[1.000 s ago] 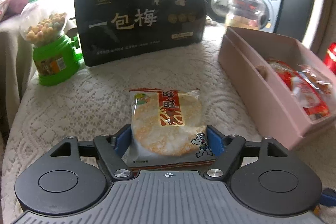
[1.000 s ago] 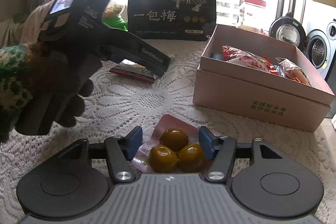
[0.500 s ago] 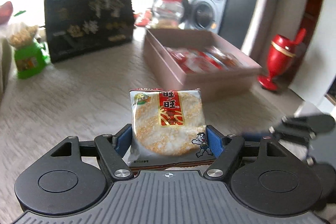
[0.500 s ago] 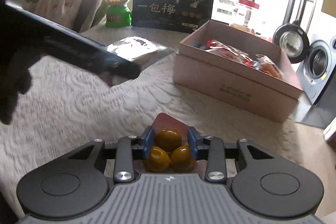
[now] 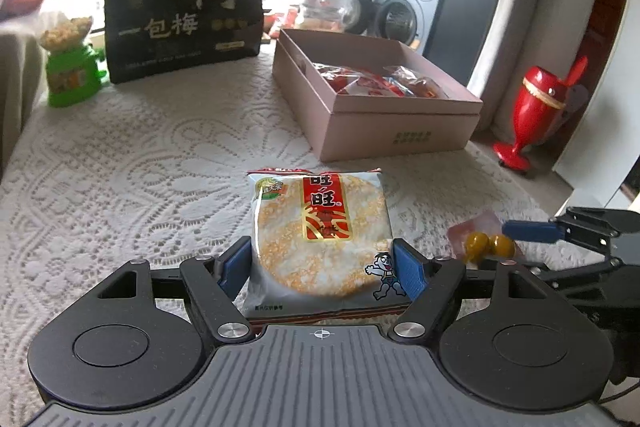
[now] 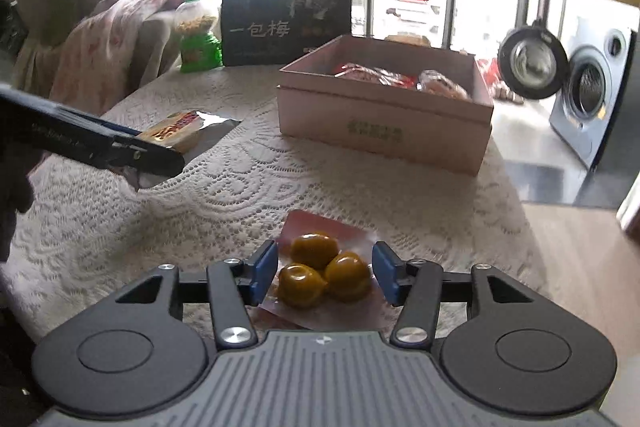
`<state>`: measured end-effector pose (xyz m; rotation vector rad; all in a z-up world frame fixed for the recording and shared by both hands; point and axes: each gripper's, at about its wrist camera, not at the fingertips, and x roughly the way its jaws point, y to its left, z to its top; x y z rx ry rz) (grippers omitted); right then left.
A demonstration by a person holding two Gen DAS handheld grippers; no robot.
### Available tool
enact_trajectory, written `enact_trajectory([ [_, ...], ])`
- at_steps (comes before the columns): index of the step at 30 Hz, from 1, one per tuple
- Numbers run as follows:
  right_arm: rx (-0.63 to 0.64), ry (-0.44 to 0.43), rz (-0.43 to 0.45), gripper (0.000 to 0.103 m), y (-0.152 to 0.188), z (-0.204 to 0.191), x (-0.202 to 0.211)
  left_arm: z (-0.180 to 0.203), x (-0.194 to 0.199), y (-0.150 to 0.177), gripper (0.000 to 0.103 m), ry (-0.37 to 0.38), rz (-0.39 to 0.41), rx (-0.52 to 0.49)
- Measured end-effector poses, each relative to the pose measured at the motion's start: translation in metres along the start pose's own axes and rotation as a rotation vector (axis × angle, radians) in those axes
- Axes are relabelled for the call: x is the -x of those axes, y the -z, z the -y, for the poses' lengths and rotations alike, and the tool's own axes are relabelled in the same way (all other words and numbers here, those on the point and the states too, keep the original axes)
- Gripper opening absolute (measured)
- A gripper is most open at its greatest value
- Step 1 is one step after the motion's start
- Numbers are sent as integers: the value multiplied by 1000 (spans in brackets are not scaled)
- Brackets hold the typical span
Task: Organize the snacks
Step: 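Lift the plum tray and rice cracker packet and carry them toward the pink box, then open both tools over the pink box to drop the snacks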
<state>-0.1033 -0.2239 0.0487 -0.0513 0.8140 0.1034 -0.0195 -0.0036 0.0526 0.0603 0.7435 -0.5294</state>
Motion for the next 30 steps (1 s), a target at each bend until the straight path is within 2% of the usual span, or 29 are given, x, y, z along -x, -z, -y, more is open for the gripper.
enact_trajectory([
  [7, 42, 86, -57, 52, -9, -23, -14, 17, 4, 7, 79, 21, -17, -33],
  [19, 71, 91, -48, 49, 0, -21, 10, 42, 22, 5, 79, 66, 15, -92],
  [26, 60, 78, 83, 49, -28, -17, 51, 57, 41, -9, 79, 77, 76, -127],
  [30, 37, 66, 176, 49, -63, -4, 71, 65, 49, -36, 79, 91, 139, -163],
])
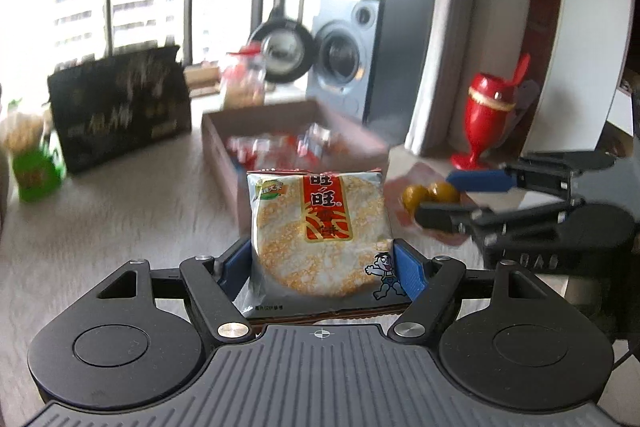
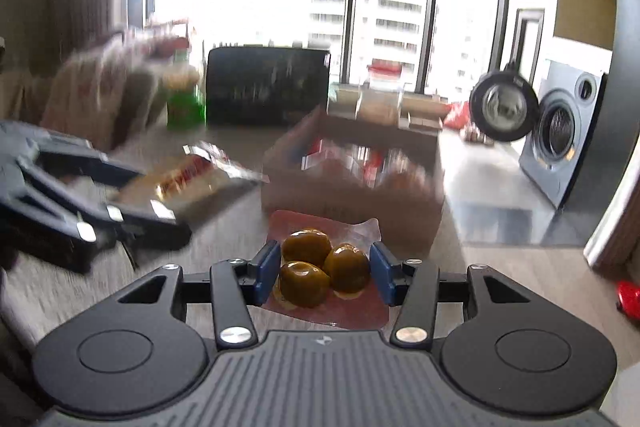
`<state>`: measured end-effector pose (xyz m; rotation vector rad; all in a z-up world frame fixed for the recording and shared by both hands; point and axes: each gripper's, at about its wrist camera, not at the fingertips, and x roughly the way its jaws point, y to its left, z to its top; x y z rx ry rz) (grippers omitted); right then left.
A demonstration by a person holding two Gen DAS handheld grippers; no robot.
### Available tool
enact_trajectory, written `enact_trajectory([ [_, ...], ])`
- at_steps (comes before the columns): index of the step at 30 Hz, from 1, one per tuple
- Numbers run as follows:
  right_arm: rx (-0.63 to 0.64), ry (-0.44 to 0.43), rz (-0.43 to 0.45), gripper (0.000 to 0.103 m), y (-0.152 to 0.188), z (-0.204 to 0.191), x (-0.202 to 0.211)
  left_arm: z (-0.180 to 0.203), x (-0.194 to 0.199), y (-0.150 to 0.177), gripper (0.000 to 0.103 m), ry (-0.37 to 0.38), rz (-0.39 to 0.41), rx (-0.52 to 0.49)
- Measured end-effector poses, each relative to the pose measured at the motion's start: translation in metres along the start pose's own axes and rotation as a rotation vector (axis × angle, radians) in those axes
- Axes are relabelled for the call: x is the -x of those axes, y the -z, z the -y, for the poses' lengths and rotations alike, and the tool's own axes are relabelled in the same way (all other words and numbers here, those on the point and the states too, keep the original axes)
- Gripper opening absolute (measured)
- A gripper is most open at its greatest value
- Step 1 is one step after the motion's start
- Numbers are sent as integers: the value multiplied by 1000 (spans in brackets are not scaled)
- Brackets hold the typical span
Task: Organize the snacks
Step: 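Open both tools over the pink box to drop the snacks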
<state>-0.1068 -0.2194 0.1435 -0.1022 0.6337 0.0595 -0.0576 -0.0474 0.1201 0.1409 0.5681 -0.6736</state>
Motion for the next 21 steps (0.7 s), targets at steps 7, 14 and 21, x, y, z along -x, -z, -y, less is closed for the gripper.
enact_trajectory([
  [7, -101, 36, 76, 49, -87, 55, -51, -27, -73, -77, 79, 78, 102, 73],
  [14, -272, 8, -82, 50, -117, 105, -176, -68, -208, -92, 81, 94, -90, 185],
  [21, -375, -40, -114, 50, -107, 124, -208, -90, -201, -97, 80, 23, -34, 191],
])
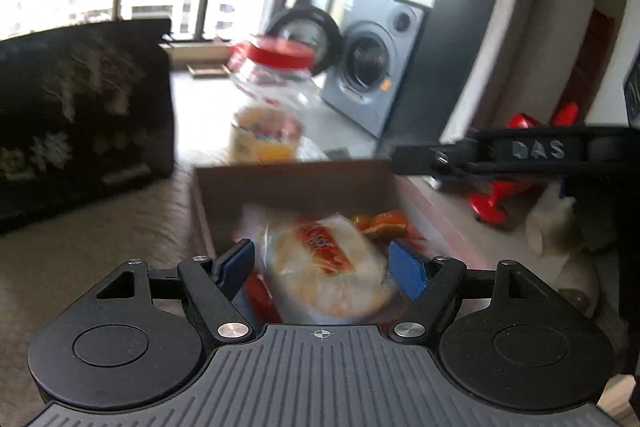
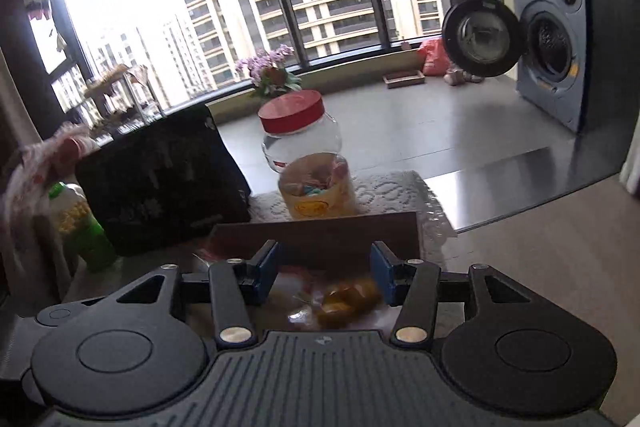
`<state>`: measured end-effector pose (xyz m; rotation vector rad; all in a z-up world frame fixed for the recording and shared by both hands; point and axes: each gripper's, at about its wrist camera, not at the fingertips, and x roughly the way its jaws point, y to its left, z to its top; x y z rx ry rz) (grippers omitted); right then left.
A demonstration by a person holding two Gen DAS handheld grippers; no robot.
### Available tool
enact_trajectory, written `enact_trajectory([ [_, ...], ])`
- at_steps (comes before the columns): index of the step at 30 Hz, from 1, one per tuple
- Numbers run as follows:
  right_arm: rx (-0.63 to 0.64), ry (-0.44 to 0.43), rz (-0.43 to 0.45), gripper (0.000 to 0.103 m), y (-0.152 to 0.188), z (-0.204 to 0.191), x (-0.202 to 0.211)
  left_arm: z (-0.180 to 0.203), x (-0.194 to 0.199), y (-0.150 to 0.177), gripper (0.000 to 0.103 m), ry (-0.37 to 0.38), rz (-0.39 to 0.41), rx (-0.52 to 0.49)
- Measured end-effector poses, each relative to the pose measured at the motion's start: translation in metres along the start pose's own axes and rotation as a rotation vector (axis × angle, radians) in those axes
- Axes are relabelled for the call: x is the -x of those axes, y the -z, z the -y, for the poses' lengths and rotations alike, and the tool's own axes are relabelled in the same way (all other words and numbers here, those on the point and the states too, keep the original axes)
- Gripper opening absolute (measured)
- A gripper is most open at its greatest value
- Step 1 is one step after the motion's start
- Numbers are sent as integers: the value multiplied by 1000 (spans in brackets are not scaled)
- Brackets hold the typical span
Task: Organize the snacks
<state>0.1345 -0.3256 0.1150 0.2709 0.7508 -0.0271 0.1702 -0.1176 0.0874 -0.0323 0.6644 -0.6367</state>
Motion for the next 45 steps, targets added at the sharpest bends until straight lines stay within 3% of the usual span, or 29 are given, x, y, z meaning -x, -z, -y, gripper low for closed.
enact_trajectory([
  [4, -23, 32, 69, 56, 2, -5, 39, -12, 36, -4, 80, 24, 103, 96],
  [7, 30, 76, 91, 57, 27, -17, 78, -3, 73, 11, 80, 27, 139, 93],
  [11, 115, 109, 86, 61, 89, -38, 117, 27, 119, 68, 80, -68, 114, 11],
  [16, 144, 143, 104, 61, 169, -58, 145, 51, 157, 135, 80, -228, 176, -17],
  [20, 99, 165, 118, 61, 209, -63, 156, 66, 176, 158, 79, -254, 197, -38],
  [28, 172, 187, 156, 61, 226, -84, 171, 78, 176, 172, 79, -268, 137, -59],
  [37, 157, 163, 113, 61, 230, -79, 167, 77, 176, 179, 79, -266, 107, -39],
  [42, 159, 161, 108, 61, 231, -79, 166, 77, 176, 178, 67, -268, 101, -42],
  [45, 157, 160, 110, 62, 231, -77, 167, 79, 176, 178, 67, -266, 100, -46],
])
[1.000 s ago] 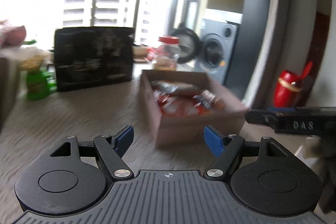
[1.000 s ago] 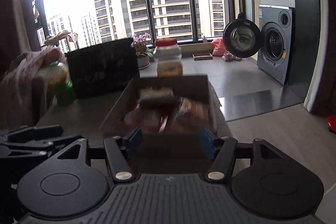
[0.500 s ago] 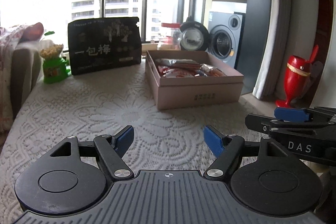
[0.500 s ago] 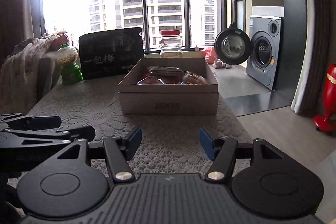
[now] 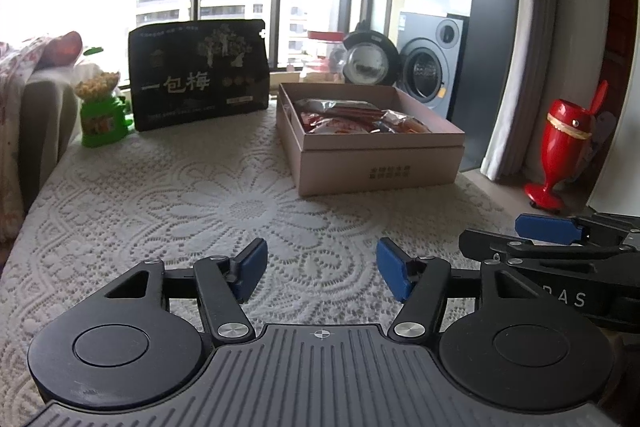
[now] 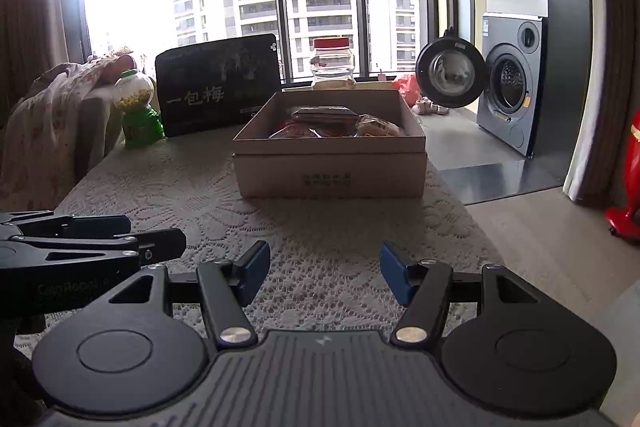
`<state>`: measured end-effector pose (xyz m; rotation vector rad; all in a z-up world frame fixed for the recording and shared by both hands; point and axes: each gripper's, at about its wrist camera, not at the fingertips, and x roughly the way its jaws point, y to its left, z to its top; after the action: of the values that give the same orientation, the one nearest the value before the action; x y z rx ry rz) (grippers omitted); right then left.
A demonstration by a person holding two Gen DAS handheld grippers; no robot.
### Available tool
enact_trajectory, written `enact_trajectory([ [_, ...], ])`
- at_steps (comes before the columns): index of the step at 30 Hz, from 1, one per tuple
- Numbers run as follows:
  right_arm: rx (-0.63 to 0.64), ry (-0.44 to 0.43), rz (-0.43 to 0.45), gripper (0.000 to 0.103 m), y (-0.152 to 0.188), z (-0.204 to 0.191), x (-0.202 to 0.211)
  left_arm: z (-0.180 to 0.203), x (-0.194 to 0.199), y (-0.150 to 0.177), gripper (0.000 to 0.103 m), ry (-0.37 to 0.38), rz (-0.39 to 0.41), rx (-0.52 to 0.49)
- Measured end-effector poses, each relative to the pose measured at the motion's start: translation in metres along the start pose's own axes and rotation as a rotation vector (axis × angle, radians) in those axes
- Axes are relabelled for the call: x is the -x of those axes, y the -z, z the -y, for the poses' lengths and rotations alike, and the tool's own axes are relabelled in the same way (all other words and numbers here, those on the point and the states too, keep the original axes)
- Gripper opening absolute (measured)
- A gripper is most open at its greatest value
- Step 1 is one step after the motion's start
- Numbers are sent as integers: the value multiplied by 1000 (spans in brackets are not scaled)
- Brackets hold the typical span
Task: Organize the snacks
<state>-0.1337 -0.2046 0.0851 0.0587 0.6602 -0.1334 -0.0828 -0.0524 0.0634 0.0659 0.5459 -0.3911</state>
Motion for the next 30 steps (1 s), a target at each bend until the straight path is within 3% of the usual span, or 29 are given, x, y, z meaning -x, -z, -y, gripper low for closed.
enact_trajectory([
  [16, -11, -3, -1, 62, 0, 2, -1, 2, 1, 0, 66, 22, -5, -5],
  [30, -10, -9, -1, 62, 1, 1, -1, 2, 1, 1, 58, 48, -17, -3],
])
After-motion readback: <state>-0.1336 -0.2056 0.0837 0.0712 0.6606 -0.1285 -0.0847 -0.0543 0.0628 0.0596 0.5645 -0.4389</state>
